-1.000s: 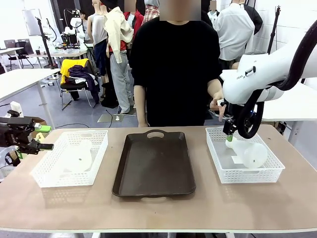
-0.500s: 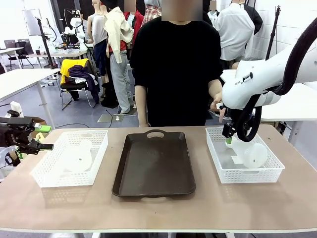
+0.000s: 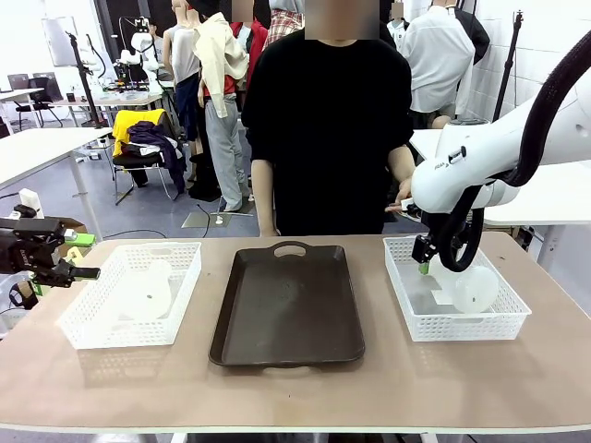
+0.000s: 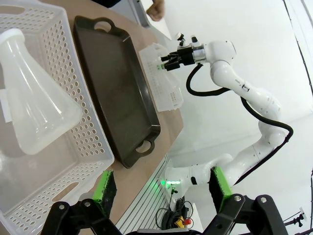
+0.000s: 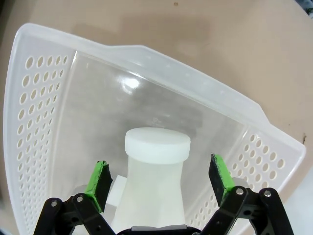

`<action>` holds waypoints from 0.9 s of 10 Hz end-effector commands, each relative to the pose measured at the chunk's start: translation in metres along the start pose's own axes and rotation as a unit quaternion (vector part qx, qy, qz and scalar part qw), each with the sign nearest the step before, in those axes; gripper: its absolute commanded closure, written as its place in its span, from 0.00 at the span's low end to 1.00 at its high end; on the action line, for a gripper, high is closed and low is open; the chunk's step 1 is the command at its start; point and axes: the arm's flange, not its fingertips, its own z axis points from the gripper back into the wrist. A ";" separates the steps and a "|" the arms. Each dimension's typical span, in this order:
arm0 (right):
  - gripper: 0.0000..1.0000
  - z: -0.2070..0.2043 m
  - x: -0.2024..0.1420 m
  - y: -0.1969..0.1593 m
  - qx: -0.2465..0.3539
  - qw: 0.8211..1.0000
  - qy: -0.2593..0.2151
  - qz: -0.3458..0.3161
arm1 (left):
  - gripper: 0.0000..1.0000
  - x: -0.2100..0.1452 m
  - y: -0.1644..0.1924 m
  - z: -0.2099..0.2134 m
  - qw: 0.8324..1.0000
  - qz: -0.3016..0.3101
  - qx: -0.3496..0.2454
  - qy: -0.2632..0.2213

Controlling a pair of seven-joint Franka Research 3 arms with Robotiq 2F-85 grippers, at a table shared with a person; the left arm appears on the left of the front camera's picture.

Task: Prepare the laboratory tools.
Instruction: Pick up the Big flask that the person points to.

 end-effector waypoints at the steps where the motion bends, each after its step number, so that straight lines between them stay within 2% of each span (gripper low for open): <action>1: 0.00 -0.003 0.008 -0.002 -0.006 1.000 -0.005 -0.012 | 0.00 0.000 -0.002 0.002 1.000 -0.005 -0.006 -0.002; 2: 0.00 -0.004 0.009 -0.002 -0.001 1.000 -0.003 -0.014 | 0.00 0.000 -0.002 0.002 1.000 -0.005 -0.006 -0.002; 3: 0.05 -0.005 0.008 -0.001 0.001 1.000 -0.003 -0.014 | 0.00 0.000 -0.002 0.002 1.000 -0.005 -0.006 -0.002; 4: 0.19 -0.005 0.008 0.000 0.001 1.000 -0.001 -0.014 | 0.00 0.000 -0.002 0.002 1.000 -0.005 -0.006 -0.002; 8: 0.86 -0.004 0.009 0.003 0.002 1.000 0.004 -0.016 | 0.00 0.000 -0.002 0.002 1.000 -0.005 -0.006 -0.002; 9: 1.00 -0.004 0.010 0.003 0.002 1.000 0.006 -0.017 | 0.00 0.000 -0.002 0.002 1.000 -0.005 -0.006 -0.002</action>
